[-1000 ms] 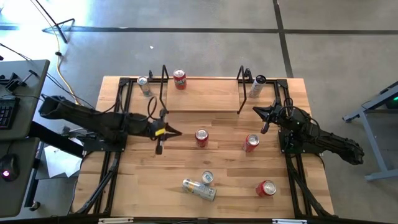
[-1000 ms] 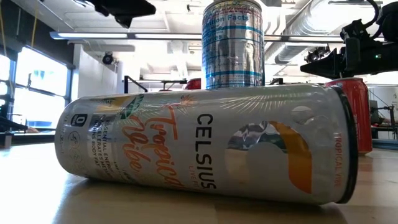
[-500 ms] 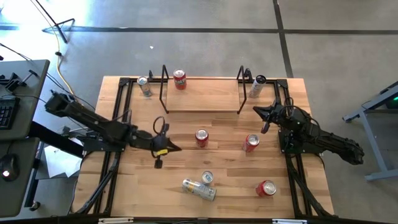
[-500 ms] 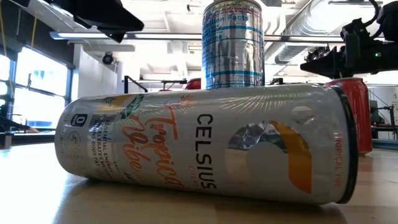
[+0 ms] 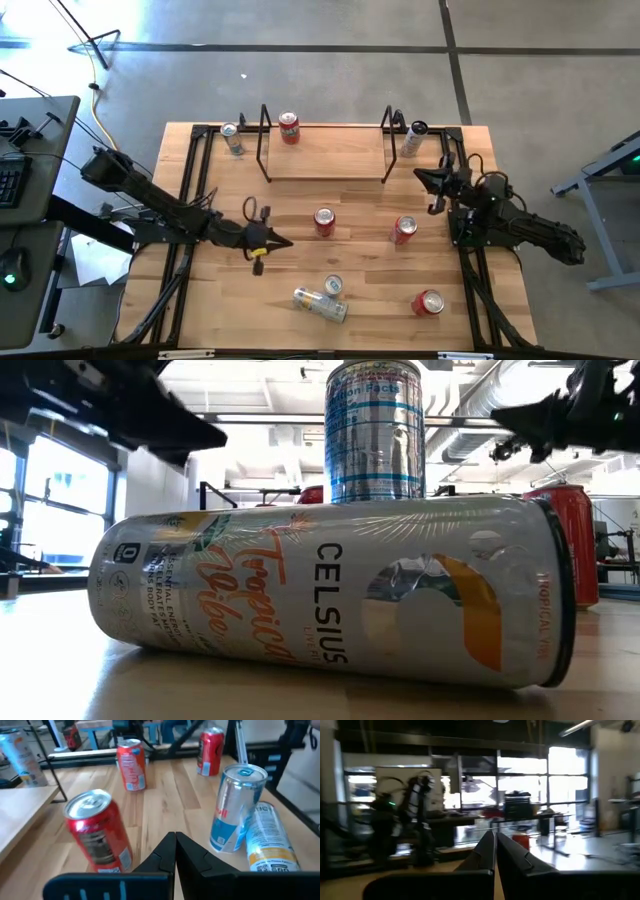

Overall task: Place canned beverage on shelf
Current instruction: Put the bottom white yellow soda can on the shelf

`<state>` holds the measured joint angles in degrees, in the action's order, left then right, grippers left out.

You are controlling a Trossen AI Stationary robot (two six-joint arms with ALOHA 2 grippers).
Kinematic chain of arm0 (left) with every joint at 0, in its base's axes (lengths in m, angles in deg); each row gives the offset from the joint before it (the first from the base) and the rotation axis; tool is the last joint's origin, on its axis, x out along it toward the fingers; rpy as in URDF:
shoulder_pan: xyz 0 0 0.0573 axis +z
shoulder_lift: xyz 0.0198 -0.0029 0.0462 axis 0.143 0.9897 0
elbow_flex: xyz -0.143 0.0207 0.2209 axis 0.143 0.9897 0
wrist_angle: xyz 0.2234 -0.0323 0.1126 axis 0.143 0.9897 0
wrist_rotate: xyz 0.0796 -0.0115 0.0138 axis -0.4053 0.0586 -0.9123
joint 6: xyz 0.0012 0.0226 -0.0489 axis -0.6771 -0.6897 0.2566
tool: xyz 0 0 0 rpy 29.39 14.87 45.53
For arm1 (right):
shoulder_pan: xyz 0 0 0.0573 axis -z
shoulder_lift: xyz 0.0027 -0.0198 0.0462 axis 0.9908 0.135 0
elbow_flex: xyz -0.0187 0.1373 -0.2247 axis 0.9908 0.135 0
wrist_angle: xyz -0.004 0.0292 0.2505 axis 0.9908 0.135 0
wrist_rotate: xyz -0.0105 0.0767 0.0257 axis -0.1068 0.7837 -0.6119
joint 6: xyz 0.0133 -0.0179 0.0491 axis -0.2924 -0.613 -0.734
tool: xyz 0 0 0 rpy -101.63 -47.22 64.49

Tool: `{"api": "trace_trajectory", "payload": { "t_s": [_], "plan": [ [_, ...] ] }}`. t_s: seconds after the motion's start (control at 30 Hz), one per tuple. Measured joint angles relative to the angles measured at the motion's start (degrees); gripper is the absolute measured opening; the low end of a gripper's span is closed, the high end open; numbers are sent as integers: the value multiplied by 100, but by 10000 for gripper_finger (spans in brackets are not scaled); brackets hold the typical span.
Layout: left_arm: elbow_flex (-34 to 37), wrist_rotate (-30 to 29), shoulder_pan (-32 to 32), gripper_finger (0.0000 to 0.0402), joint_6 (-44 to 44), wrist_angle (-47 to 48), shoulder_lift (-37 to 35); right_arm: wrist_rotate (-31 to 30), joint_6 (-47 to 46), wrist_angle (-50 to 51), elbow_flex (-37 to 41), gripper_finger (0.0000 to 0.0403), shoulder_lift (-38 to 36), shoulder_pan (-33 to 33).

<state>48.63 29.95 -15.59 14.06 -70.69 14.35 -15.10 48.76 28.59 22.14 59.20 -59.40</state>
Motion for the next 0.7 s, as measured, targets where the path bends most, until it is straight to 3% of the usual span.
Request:
{"api": "trace_trajectory", "payload": {
  "t_s": [0.1,0.2,0.47,0.7],
  "plan": [
    [249,0,57,0,94,-140,-131,449,-241,205,-454,0,235,-144],
    [315,3,98,0,117,-145,-219,247,84,637,-911,0,761,-560],
    [315,-25,98,0,-255,-239,-245,-1444,479,1207,-2058,0,2873,-2343],
    [315,-122,173,0,-212,-258,-245,-3250,-72,1474,-2831,0,4618,-4440]
  ]
}}
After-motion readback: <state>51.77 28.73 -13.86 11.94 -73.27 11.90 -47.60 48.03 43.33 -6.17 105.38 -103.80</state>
